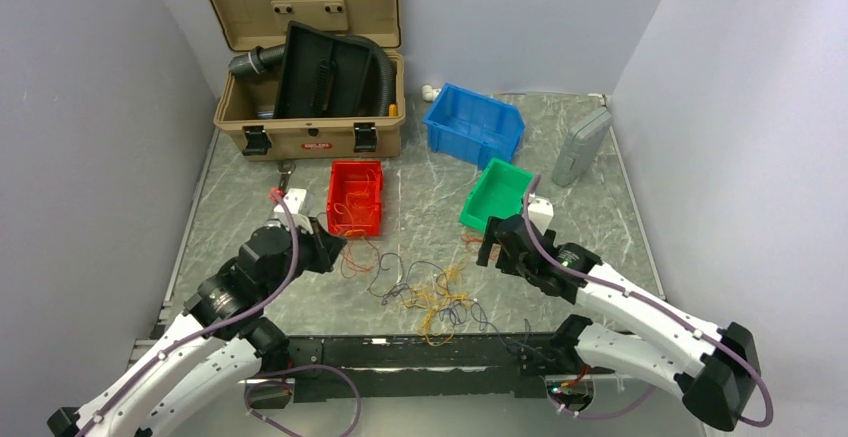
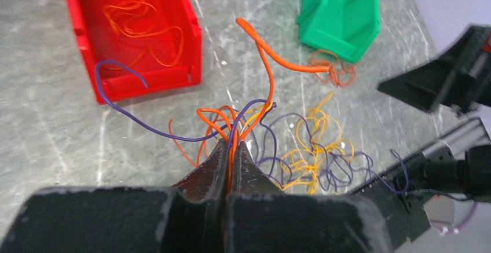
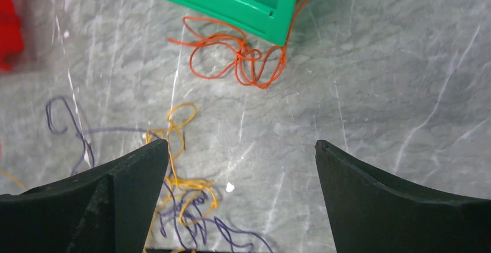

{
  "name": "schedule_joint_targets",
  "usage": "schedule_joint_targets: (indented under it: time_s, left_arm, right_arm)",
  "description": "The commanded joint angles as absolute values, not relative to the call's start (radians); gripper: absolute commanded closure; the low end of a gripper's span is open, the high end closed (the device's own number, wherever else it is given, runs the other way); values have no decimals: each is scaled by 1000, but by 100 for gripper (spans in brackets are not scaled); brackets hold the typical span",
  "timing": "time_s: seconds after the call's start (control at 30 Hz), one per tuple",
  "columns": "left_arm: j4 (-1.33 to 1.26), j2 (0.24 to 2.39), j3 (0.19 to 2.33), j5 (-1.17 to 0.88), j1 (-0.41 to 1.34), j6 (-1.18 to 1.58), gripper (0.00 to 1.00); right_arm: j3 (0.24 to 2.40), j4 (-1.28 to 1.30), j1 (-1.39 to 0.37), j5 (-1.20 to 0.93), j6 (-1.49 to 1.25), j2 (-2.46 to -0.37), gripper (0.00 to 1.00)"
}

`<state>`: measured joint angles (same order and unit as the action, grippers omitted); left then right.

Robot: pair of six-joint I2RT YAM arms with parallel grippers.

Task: Untangle the cables

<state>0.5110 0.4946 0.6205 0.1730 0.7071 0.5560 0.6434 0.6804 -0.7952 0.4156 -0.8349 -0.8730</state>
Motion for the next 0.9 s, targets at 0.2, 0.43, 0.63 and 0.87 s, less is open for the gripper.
schedule_joint_targets:
  time_s: [0.2,0.43,0.63,0.87]
  left_arm:
    - [243,493,443,-175,716,579,100]
    - [216,455,370,-242,745,606,100]
    - [220,454,352,-271,762,598,100]
    - [287,438,373,-234,765,565,100]
  right_arm:
    - [594,373,-748,509,-1130,-1095,0]
    - [572,256,-677,499,-1165,-1213,5]
    - [569,206,-643,478,-1184,-1299,27]
    - [552,198,-642,454,-1223,-1348,43]
